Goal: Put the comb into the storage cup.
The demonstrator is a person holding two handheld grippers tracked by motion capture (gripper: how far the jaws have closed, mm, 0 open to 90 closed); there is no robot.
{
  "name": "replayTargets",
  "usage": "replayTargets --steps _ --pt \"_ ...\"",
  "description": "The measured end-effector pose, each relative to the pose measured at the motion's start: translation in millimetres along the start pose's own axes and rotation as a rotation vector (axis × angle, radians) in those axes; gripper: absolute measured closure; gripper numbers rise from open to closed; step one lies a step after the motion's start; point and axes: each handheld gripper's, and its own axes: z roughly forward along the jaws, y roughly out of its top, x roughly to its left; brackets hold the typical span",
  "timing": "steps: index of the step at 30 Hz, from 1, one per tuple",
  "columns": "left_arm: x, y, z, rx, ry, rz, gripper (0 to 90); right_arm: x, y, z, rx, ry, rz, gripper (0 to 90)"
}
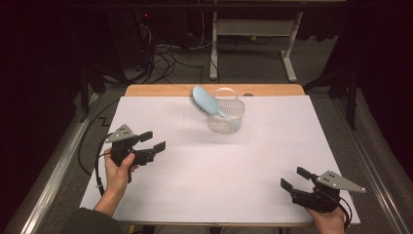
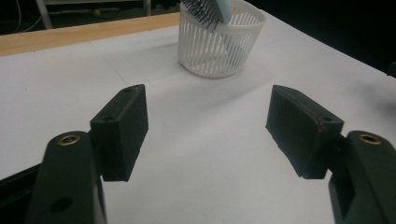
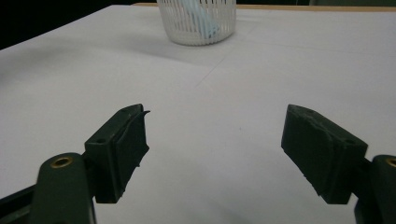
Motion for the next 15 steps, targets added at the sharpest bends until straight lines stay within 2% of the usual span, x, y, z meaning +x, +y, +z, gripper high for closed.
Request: replayTargets --steps 15 --pt "1.8 -12.6 -9.2 -0.007 0.009 -0.019 29.4 0.1 -0.1 -0.4 -0.001 -0.001 0.003 23.0"
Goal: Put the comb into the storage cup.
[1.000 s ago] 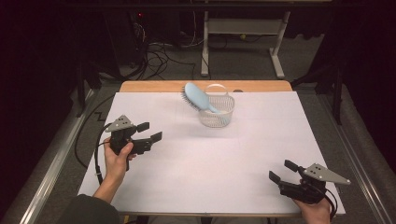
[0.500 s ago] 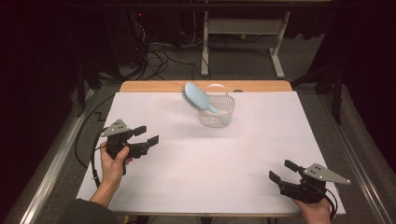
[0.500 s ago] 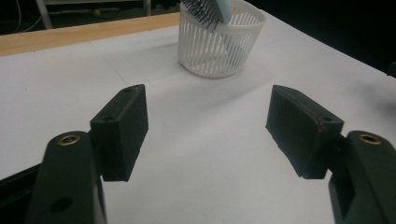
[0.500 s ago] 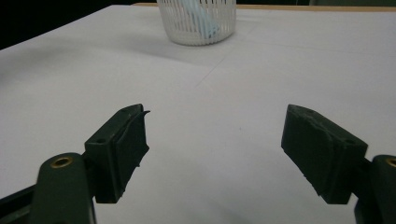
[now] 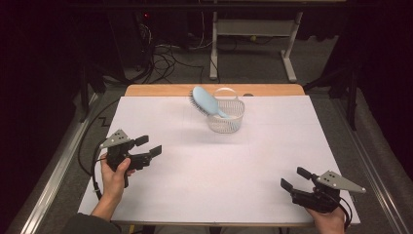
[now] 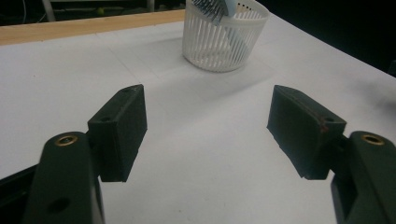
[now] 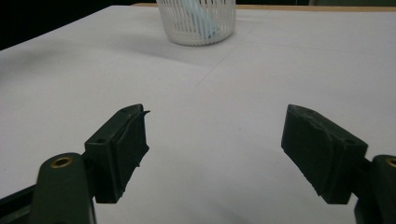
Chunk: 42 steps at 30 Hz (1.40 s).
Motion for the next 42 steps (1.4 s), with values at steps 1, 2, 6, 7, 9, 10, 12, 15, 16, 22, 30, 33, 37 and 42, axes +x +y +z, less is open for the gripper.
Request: replayTargets --steps 1,2,6,7,9,10,12,15,16,22,30,33,37,42 --pt "0.0 -0.5 -0.4 0.000 0.000 0.000 29.4 0.0 0.0 0.0 0.000 0.000 0.000 23.0" --pt "-0.1 -1.1 -0.9 0.000 0.000 -0.001 29.4 0.1 0.0 0.0 0.000 -0.001 0.000 23.0" --pt "0.0 -3.5 -3.2 0.007 0.002 0.002 29.4 0.0 0.0 0.1 0.000 -0.001 0.000 23.0" --pt "0.1 -4.1 -3.6 0.010 0.001 0.004 29.4 0.0 0.0 0.0 0.000 -0.001 0.000 23.0" --pt "-0.1 -5.2 -4.0 0.012 0.003 0.004 29.2 0.0 0.0 0.1 0.000 -0.001 -0.001 23.0" --pt "-0.2 -5.8 -4.5 0.015 0.004 0.005 29.2 0.1 0.0 0.1 0.000 -0.001 -0.001 23.0" --pt "-0.3 -7.1 -5.4 0.015 0.004 0.005 29.2 0.2 0.0 0.1 -0.001 -0.001 -0.002 23.0" --pt "-0.5 -9.1 -7.2 0.012 0.005 0.003 29.2 0.1 0.0 -0.1 -0.001 0.000 -0.001 23.0" --pt "-0.4 -9.8 -7.9 0.013 0.004 0.003 29.2 0.1 0.0 -0.2 -0.001 -0.001 -0.001 23.0" --pt "-0.4 -13.1 -10.8 0.013 0.007 -0.001 29.1 0.1 0.1 0.2 0.000 0.000 -0.002 23.0" --pt "-1.4 -17.9 -14.7 0.019 0.004 0.001 29.1 0.1 0.0 0.3 0.001 0.001 -0.001 23.0" --pt "-0.7 -20.6 -15.9 0.021 0.008 -0.004 29.1 0.1 0.0 0.4 0.001 0.002 -0.002 23.0" --pt "0.3 -24.6 -17.3 0.030 0.020 -0.003 29.1 0.0 0.0 0.3 0.000 0.000 0.000 23.0" --pt "2.6 -27.9 -21.7 0.033 0.030 -0.010 29.1 -0.7 -0.2 0.4 0.001 -0.004 0.007 23.0"
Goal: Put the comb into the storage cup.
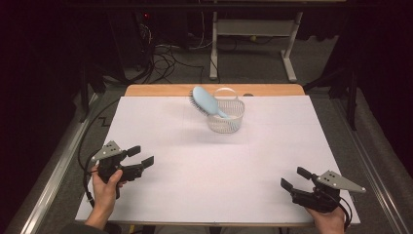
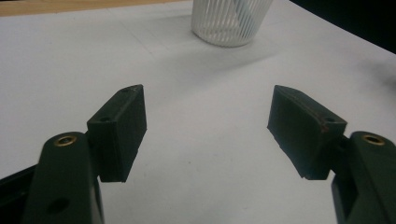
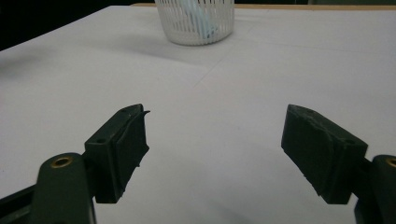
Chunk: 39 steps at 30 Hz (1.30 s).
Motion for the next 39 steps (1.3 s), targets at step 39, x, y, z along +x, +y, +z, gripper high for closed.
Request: replayTargets --steps 39 --pt "11.3 -31.0 -24.6 -0.009 0.042 -0.081 28.0 -0.3 0.2 -2.1 -0.007 -0.006 0.000 22.9"
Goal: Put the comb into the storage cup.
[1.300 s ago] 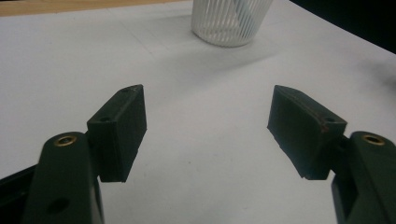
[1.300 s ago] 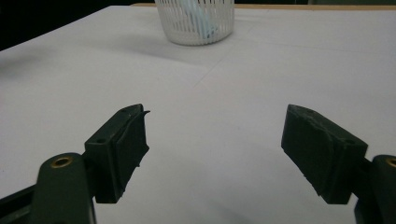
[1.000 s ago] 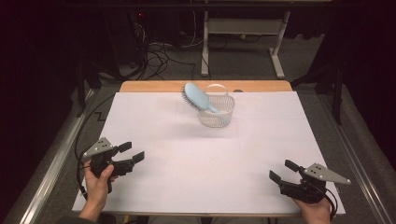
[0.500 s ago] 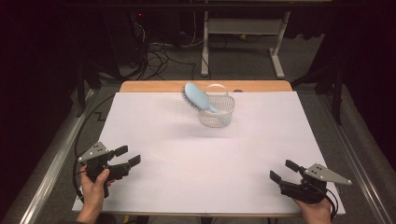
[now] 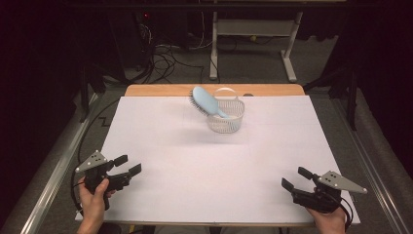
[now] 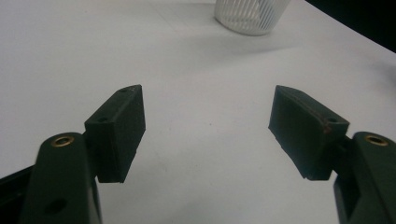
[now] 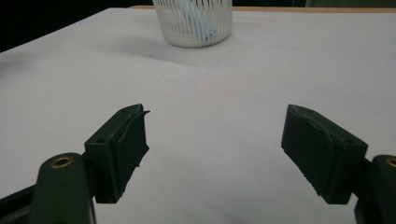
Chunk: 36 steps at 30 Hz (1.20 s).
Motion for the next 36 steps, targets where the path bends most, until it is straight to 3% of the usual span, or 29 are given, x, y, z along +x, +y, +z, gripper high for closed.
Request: replayTargets --steps 8,20,31,36 --pt "-0.5 -3.8 -1.2 -0.002 -0.017 -0.012 27.4 0.3 -0.2 0.2 0.004 -0.002 -0.004 23.2" --pt "-3.9 -9.7 -2.0 0.001 0.033 0.001 24.3 0.6 -0.2 -0.4 0.000 -0.005 -0.004 23.3" --pt "-4.0 -15.4 6.1 0.032 0.018 -0.012 26.0 1.2 -0.2 0.0 0.003 -0.002 -0.005 23.2" --pt "-1.3 -19.4 4.4 0.021 0.005 -0.041 26.0 1.2 -0.1 0.1 0.003 -0.002 -0.005 23.2"
